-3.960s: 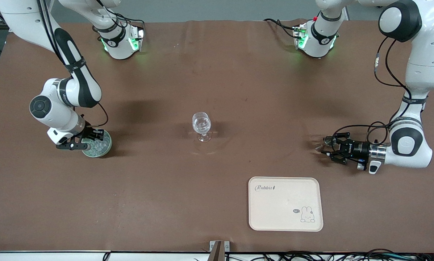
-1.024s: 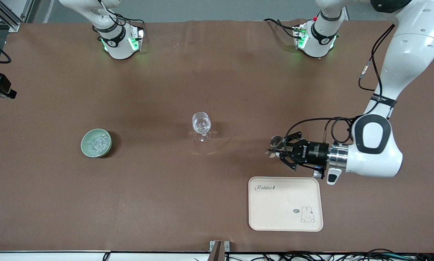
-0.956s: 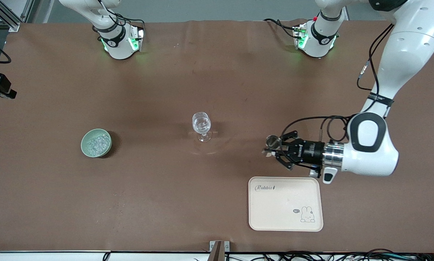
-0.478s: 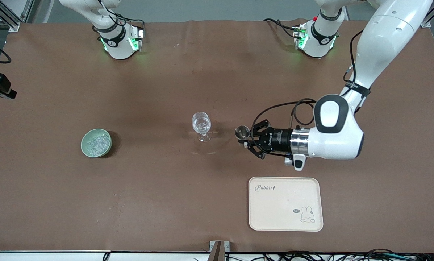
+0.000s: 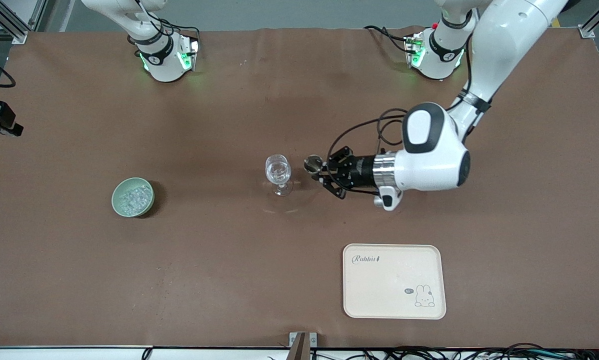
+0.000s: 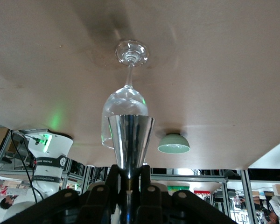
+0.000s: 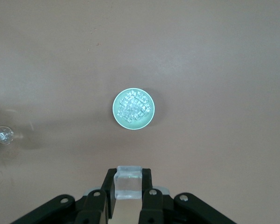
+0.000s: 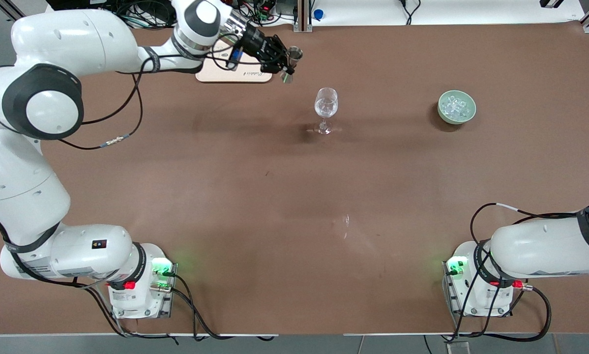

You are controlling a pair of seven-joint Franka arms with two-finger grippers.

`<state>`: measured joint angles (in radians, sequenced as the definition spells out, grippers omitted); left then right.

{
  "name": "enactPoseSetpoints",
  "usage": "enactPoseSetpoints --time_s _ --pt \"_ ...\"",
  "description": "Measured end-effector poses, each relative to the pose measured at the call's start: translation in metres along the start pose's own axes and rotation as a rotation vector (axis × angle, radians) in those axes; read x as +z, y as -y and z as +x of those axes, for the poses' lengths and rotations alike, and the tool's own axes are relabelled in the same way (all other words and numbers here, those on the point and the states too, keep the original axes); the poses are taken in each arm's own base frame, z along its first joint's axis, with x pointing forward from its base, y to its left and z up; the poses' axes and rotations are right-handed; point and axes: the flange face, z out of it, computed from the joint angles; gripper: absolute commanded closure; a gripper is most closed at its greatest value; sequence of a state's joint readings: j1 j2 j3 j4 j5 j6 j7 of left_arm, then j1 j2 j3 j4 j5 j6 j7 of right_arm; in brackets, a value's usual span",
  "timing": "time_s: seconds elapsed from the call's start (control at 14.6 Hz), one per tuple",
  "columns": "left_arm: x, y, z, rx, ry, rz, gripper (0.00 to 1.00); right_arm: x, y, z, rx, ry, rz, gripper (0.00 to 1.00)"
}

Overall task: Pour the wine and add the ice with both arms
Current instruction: 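Carry the metal jigger with the left gripper over the wine glass, then tilt the jigger with the left gripper to pour into the glass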

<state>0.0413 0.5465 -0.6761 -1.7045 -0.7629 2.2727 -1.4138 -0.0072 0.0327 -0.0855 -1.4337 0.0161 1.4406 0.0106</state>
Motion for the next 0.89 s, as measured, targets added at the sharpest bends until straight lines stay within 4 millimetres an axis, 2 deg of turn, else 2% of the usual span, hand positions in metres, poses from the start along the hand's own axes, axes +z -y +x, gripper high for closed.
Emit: enactPoseSetpoints --time_s 0.2,0.48,0.89 --pt "0.022 0.01 -0.011 -0.005 -0.082 -0.003 1.0 0.0 0.0 0.0 0.0 0.002 0.0 0.97" --pt "0.032 0.014 -0.022 -0.017 -0.2 -0.005 1.0 0.0 0.0 0.0 -0.001 0.002 0.0 0.97" --pt "0.049 0.02 -0.053 -0.042 -0.304 -0.037 1.0 0.0 0.001 0.0 -0.003 0.002 0.0 0.97"
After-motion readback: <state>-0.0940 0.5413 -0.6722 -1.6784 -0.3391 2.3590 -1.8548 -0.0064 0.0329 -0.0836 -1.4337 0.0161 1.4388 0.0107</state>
